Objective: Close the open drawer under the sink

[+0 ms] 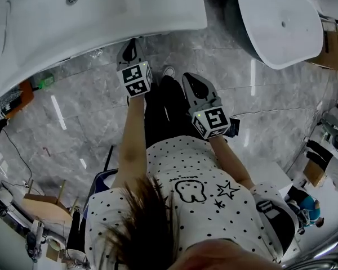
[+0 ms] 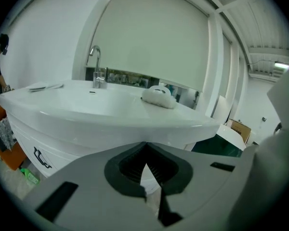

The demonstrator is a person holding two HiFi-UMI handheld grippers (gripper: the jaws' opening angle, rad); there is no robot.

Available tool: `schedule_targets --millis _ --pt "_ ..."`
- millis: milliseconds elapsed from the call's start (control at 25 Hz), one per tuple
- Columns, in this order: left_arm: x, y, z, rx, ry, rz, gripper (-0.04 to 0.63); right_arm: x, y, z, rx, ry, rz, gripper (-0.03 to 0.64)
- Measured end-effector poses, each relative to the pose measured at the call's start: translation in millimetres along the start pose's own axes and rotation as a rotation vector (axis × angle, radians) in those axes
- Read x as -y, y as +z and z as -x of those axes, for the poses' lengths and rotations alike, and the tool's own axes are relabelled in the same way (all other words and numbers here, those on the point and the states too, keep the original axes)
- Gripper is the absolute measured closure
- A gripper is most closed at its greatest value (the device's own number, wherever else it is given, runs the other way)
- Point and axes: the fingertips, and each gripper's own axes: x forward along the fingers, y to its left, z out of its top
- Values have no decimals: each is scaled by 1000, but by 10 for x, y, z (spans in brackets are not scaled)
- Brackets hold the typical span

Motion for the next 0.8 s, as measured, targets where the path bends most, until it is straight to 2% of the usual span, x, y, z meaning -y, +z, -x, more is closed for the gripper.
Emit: schedule_targets --millis 280,800 --pt "28 323 266 39 -21 -19 591 -82 152 59 20 -12 -7 603" --pt "228 715 653 97 -68 -28 591 -176 368 45 50 16 63 603"
